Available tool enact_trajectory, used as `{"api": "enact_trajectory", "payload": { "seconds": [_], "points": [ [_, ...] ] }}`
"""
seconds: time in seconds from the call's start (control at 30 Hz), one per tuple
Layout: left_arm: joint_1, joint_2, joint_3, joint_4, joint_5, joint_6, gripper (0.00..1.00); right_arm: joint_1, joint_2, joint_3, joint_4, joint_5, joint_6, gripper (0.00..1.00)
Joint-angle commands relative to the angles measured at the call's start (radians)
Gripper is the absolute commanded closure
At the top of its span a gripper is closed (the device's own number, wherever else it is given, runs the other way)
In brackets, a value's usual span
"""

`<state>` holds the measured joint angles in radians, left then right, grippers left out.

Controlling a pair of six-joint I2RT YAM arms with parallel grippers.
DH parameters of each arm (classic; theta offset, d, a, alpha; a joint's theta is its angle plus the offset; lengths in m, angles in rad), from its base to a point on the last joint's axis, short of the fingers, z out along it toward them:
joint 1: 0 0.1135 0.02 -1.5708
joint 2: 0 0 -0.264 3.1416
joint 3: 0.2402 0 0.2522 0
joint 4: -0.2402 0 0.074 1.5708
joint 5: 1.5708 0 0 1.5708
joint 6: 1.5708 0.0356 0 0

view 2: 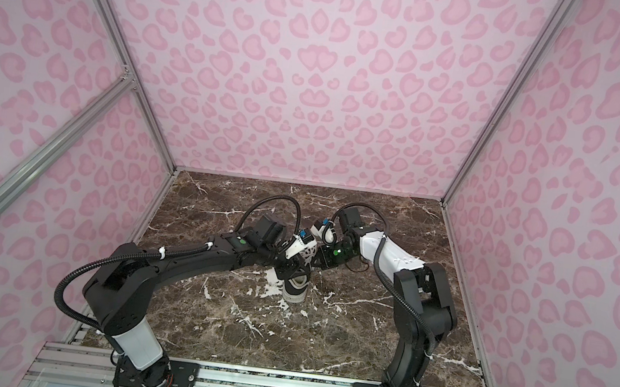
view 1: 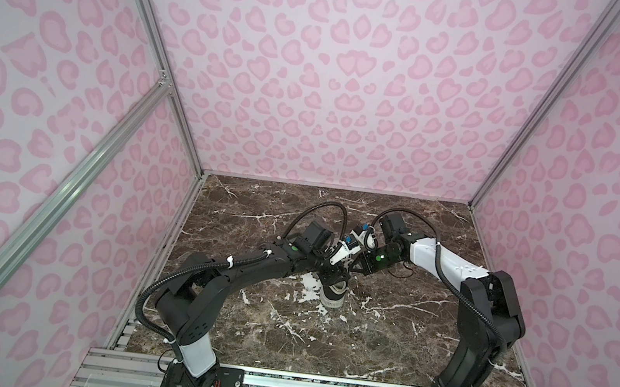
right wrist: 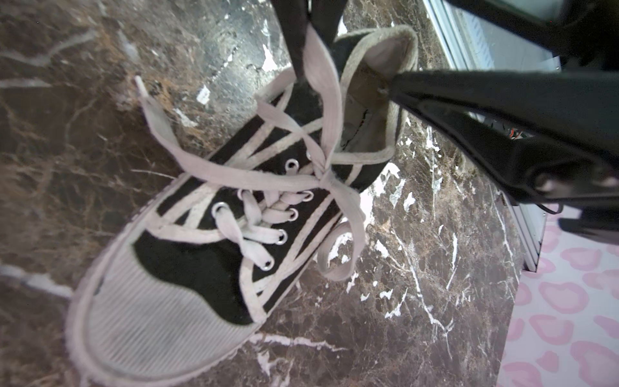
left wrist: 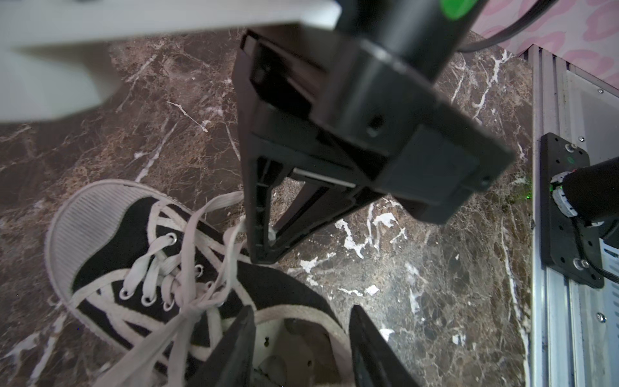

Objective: Tie the shoes

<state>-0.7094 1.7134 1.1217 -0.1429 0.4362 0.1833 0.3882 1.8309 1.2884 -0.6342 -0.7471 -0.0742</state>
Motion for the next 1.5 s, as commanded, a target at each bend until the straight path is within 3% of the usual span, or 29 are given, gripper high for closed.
{"api": "enact_trajectory", "payload": {
  "seconds": [0.0, 0.4, 0.53, 0.73, 0.8, 0.9, 1.0, 1.17, 1.47],
  "points": [
    [-0.006, 0.012, -0.009, 0.056, -0.03, -0.02, 0.52, 0.0, 0.017, 0.011, -0.05, -0.053, 0.014, 1.0],
    [-0.012, 0.055, -0.036, 0.173, -0.057, -0.067, 0.54, -0.002, 0.016, 0.007, -0.07, -0.082, 0.037, 1.0],
    [-0.012, 0.016, -0.077, 0.205, -0.125, -0.035, 0.55, -0.002, 0.013, 0.013, -0.087, -0.062, 0.021, 1.0],
    [-0.009, -0.004, -0.061, 0.187, -0.105, 0.0, 0.57, -0.006, 0.023, 0.022, -0.103, -0.051, 0.004, 1.0],
    [-0.006, -0.008, -0.062, 0.203, -0.103, -0.003, 0.6, -0.006, 0.021, 0.022, -0.103, -0.046, -0.001, 1.0],
    [0.001, 0.013, -0.029, 0.185, -0.105, -0.002, 0.74, -0.006, 0.015, 0.017, -0.098, -0.043, -0.003, 1.0],
    [0.009, 0.023, -0.024, 0.215, -0.093, -0.007, 0.79, -0.006, 0.014, 0.015, -0.099, -0.043, -0.004, 1.0],
    [0.016, 0.032, -0.025, 0.237, -0.075, 0.003, 0.78, -0.006, 0.018, 0.018, -0.103, -0.047, -0.009, 1.0],
    [0.029, 0.057, -0.025, 0.234, -0.004, 0.047, 0.68, -0.006, 0.023, 0.03, -0.118, -0.053, -0.025, 1.0]
  ]
}}
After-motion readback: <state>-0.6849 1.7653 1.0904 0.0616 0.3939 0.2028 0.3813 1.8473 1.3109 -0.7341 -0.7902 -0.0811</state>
